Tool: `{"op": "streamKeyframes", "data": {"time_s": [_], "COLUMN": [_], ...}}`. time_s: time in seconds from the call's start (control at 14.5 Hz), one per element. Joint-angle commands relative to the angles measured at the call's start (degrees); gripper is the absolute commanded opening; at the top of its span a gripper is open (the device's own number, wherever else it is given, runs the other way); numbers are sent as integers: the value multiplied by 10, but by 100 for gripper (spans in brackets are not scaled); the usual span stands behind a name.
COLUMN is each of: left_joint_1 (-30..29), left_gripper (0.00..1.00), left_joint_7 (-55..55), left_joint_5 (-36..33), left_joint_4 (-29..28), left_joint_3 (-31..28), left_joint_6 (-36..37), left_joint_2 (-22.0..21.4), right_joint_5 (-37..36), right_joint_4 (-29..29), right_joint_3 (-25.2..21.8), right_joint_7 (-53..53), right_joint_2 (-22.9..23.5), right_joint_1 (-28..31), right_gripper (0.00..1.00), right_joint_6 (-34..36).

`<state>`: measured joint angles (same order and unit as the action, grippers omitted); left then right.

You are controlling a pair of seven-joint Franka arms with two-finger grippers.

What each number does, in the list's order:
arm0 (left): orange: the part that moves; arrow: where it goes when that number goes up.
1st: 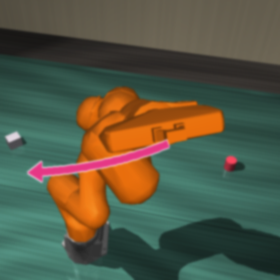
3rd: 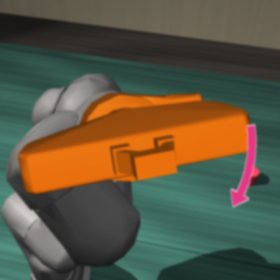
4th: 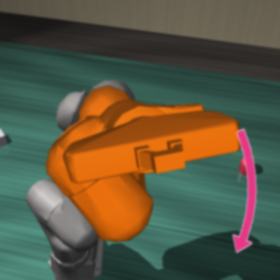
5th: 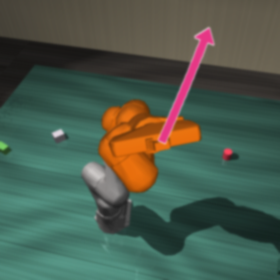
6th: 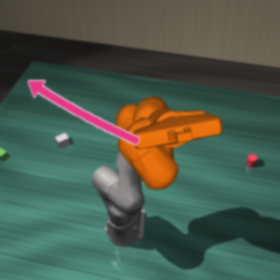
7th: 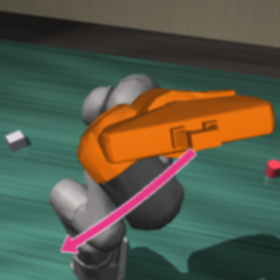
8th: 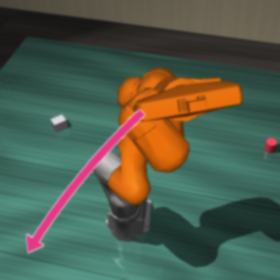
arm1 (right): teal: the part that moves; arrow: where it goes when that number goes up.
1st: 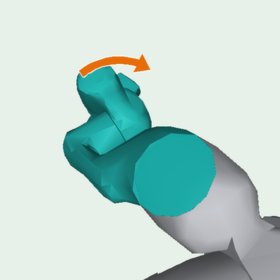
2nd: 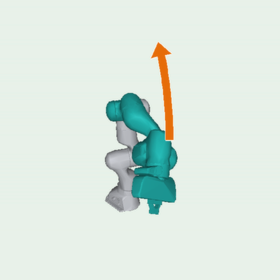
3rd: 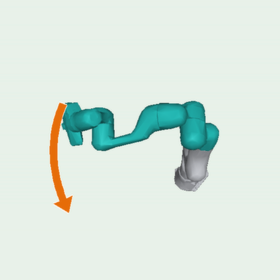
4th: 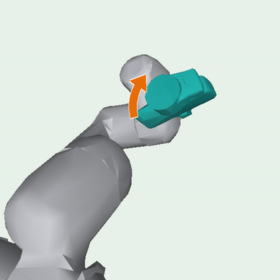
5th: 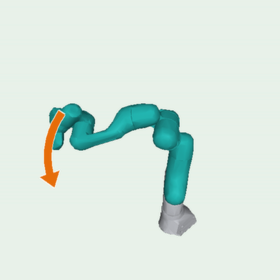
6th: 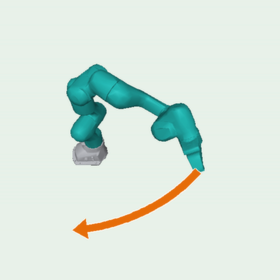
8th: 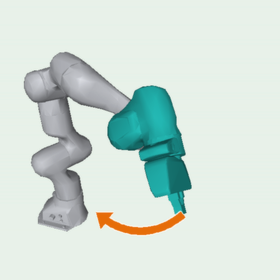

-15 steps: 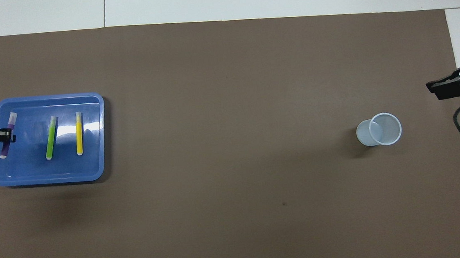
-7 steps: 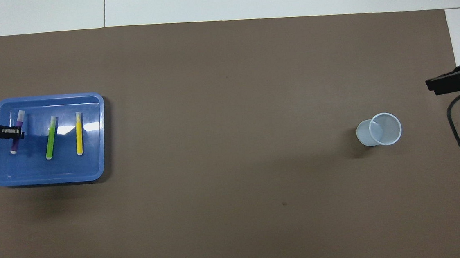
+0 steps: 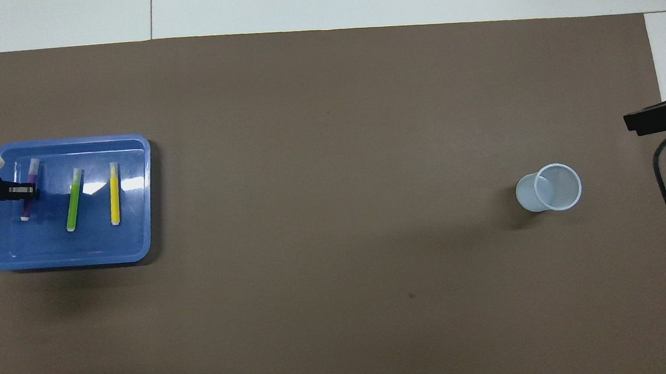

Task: Right arm passes pens to left for tray arrangement
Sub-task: 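Set the purple pen upright in the tray and open the left gripper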

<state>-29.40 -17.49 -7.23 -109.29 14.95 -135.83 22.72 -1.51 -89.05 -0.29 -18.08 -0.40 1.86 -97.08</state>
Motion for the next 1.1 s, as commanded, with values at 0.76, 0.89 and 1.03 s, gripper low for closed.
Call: {"op": "streamKeyframes", "data": {"time_s": [0.76, 0.89, 1.03], "left_joint_1": [3, 5, 1], "left_gripper": [100, 100, 100], "left_joint_7": [25, 26, 28], "left_joint_5": [-10, -10, -9], "left_joint_4": [23, 22, 22], "left_joint_3": [3, 3, 4], "left_joint_6": [62, 93, 128], "left_joint_2": [-18, -49, -82], "right_joint_5": [2, 2, 2], "right_joint_4": [1, 2, 2], "right_joint_3": [-15, -15, -15], "right_joint_7": [11, 11, 11], "right_joint_2": [0, 0, 0], "right_joint_1": [-7, -7, -7], "right_gripper": [100, 100, 100], "right_joint_6": [13, 13, 13]}}
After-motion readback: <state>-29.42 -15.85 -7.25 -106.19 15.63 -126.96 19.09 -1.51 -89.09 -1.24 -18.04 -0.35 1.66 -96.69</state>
